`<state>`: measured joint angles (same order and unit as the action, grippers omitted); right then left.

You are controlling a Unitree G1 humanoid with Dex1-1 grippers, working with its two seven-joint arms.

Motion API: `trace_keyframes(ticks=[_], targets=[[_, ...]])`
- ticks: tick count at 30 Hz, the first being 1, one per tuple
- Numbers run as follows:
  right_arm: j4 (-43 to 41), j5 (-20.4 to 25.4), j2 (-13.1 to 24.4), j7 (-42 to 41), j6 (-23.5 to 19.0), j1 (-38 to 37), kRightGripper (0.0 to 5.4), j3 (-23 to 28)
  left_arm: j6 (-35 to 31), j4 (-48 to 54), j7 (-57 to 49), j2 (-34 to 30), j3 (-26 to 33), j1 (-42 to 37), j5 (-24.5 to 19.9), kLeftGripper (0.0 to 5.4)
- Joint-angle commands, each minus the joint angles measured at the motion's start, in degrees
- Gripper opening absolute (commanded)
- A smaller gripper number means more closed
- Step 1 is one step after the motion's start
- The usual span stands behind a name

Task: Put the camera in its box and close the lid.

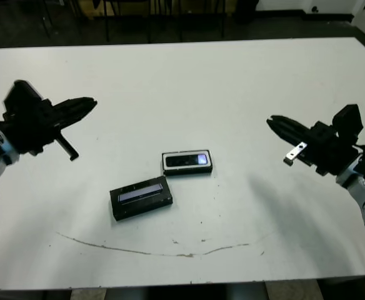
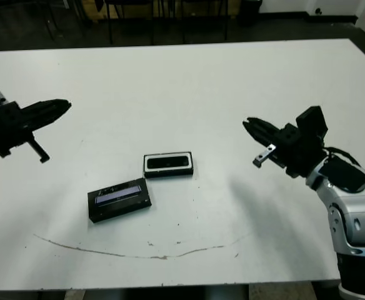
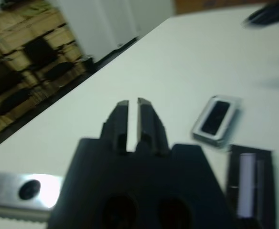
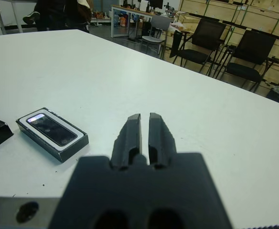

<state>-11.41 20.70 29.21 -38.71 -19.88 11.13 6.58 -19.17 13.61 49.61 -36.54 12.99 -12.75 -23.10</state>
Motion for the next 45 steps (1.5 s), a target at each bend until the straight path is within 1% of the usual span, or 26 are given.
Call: trace_keyframes(ticks=[1,5,12,16,19,22,26,27,34,36,39,42,45], targets=[[-0.46,-0.04,0.81,-0.08,-0.98,-0.82,0.0,-0.24,-3.03,1.51,5.19,-3.0,-0.2,2.34,-4.54,0.64],[-0.08,0.49,0.74,-0.55,-0.82,-1.05,0.0,0.02,-1.8,0.13,11.46,-5.13,-2.61,2.59,-6.2,1.36],[-0.76,1.1,0.75,-0.03,-2.48,-1.43,0.0,0.24,2.25,-2.25,19.37,-8.16,-7.79,1.54,-4.14,2.65],[-0.71,1.13,0.69,0.05,-2.73,-1.47,0.0,0.09,2.49,-3.42,22.42,-9.59,-10.55,0.83,-3.28,3.38],[-0.32,1.51,0.56,-0.5,-2.21,-1.56,0.0,0.14,3.37,-4.12,23.33,-9.86,-12.21,0.68,-2.18,3.93],[-0.73,1.07,0.6,0.23,-2.56,-1.84,0.0,0.03,3.04,-4.92,24.35,-10.18,-14.57,0.34,-0.84,4.52],[-0.57,0.59,0.6,0.37,-2.18,-1.97,0.0,-0.22,2.48,-6.44,26.2,-9.88,-16.77,-0.05,-0.5,5.29],[-0.59,0.43,0.65,0.39,-2.16,-1.98,0.0,-0.32,2.72,-6.79,26.49,-9.8,-17.18,-0.07,-0.3,5.38],[-0.24,-0.43,0.33,0.24,-1.22,-2.2,0.0,-0.47,3.5,-7.95,27.89,-9.09,-18.97,0.42,-0.16,5.38],[-0.19,-0.16,0.32,0.08,-1.61,-2.17,0.0,-0.34,3.32,-8.44,28.02,-8.77,-19.19,0.82,-0.53,5.38],[0.2,-0.15,0.4,-0.24,-1.35,-2.11,0.0,-0.33,4.59,-8.15,27.03,-8.89,-19.7,1.57,1.08,5.38],[0.38,0.03,0.33,-0.54,-1.17,-2.13,0.0,-0.28,4.51,-7.58,25.77,-8.81,-19.99,2.5,2.0,5.38],[0.52,0.12,0.32,-0.76,-0.99,-2.25,0.0,-0.25,6.39,-7.74,24.72,-7.97,-20.15,3.64,2.8,5.38]])
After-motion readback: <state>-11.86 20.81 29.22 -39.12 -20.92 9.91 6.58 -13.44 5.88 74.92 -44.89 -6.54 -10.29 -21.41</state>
